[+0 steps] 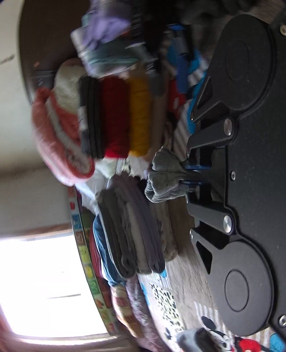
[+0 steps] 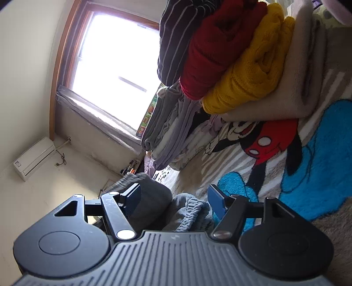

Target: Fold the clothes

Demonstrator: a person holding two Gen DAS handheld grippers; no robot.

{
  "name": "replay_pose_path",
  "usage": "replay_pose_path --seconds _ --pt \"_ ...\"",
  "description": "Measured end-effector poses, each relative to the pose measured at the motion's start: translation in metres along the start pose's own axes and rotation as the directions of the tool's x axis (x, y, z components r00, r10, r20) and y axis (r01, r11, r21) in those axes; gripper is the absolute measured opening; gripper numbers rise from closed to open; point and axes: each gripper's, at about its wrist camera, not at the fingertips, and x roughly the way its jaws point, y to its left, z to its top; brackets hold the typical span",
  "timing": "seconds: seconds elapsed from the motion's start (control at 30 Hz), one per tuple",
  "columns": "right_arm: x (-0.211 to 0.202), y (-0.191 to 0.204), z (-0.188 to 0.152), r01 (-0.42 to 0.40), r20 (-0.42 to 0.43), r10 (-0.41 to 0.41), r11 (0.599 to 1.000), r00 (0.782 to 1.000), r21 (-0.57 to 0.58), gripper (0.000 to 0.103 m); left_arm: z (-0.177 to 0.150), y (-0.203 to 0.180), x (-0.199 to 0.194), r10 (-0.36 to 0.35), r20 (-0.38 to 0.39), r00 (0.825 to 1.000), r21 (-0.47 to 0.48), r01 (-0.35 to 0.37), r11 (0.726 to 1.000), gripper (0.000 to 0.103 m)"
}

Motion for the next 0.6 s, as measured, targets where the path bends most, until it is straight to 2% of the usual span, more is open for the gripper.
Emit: replay_pose_path --seconds 0.07,0.1,0.13,0.17,0.27,0.37,0.47,0.53,0.6 --pt "0.0 0.002 0.0 0.002 0.0 -0.002 1.0 1.0 -0.011 0.068 -0.008 -0.014 0.004 -0.036 -0.035 0.999 0.076 0.038 0.996 0.008" --pt "0.0 0.004 0.0 0.005 0.0 -0.005 1.0 1.0 -0.021 0.068 -0.013 -0.021 0.007 -0.064 -0.061 0.996 0.108 0.07 0.992 0.022" --pt "0.001 0.005 0.0 0.007 -0.001 -0.007 0.999 1.0 -0.032 0.068 -0.017 -0.026 0.007 -0.109 -0.086 0.99 0.126 0.119 0.985 0.045" --pt "0.001 0.007 0.001 0.01 -0.001 -0.01 0.999 1.0 -0.043 0.068 -0.02 -0.031 0.001 -0.149 -0.088 0.985 0.146 0.161 0.976 0.05" --pt "-0.001 0.016 0.001 0.041 0.038 -0.038 0.994 0.999 -0.098 0.067 -0.025 -0.039 -0.022 -0.184 -0.073 0.98 0.212 0.196 0.957 0.052" --pt "0.003 0.038 -0.003 0.062 0.077 -0.046 0.974 0.996 -0.217 0.061 -0.02 -0.015 -0.045 -0.2 -0.029 0.979 0.137 0.202 0.97 0.052" --pt "0.015 0.064 -0.013 0.067 0.084 -0.039 0.93 0.996 -0.362 0.05 -0.018 0.026 -0.036 -0.118 -0.02 0.993 0.024 0.118 0.993 0.049" --pt "0.026 0.083 -0.023 0.081 0.078 -0.05 0.877 0.996 -0.474 0.042 -0.017 0.054 -0.03 -0.063 -0.019 0.998 -0.052 0.062 0.997 0.048" --pt "0.038 0.094 -0.033 0.105 0.07 -0.079 0.825 0.994 -0.556 0.041 -0.016 0.082 -0.024 -0.007 -0.022 1.0 -0.127 0.004 0.992 0.048"
